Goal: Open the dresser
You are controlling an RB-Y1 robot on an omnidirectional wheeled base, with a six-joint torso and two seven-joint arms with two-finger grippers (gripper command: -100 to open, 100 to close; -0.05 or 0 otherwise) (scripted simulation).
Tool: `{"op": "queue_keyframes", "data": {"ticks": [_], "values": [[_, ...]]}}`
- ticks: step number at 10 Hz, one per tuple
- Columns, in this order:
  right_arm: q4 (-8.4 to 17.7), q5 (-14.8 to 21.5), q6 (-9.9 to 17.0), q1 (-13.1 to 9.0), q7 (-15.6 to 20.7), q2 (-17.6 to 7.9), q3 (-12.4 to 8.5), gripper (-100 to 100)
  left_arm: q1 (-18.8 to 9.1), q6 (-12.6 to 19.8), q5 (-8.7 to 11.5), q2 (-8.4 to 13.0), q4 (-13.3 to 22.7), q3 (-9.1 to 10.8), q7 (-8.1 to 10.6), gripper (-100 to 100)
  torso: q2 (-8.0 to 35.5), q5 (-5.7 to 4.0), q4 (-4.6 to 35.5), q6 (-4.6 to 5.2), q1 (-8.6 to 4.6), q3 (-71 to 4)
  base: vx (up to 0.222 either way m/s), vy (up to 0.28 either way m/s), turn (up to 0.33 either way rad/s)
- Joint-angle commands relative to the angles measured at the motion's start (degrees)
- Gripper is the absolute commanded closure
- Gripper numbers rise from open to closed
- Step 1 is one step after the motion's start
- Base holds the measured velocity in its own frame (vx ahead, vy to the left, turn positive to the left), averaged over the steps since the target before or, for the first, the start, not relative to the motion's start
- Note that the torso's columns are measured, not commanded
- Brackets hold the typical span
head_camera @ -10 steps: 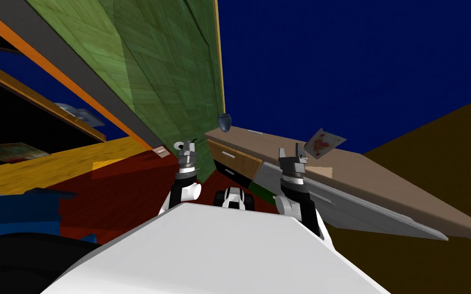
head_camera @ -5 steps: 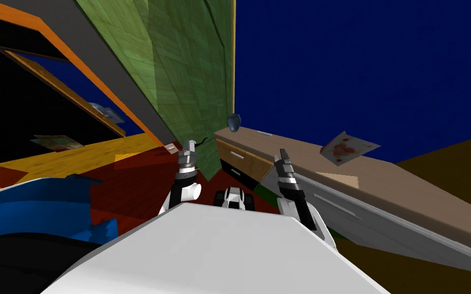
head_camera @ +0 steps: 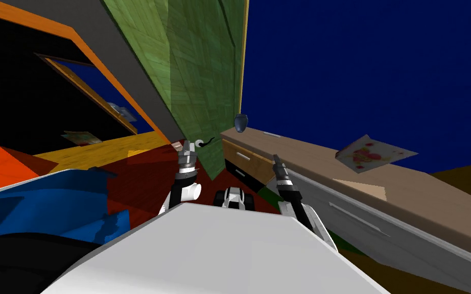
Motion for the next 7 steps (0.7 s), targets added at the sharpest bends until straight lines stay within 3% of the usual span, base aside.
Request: {"op": "queue_keyframes", "data": {"ticks": [1, 7], "values": [[2.0, 3.6, 3.0, 0.7, 0.3, -1.3, -0.2, -100, 0.0, 0.0, 0.0, 0.0, 0.0, -0.01, 0.00, 0, 0.0, 0.03, 0.0, 0.00, 0.12, 0.0, 0.015, 0.114, 0.060], [7.9, 13.5, 11.3, 2.6, 1.0, -5.1, -0.8, -100, 0.0, 0.0, 0.0, 0.0, 0.0, 0.00, 0.00, 0, 0.0, 0.01, 0.0, 0.04, -0.05, 0.0, 0.017, 0.115, 0.139]]}}
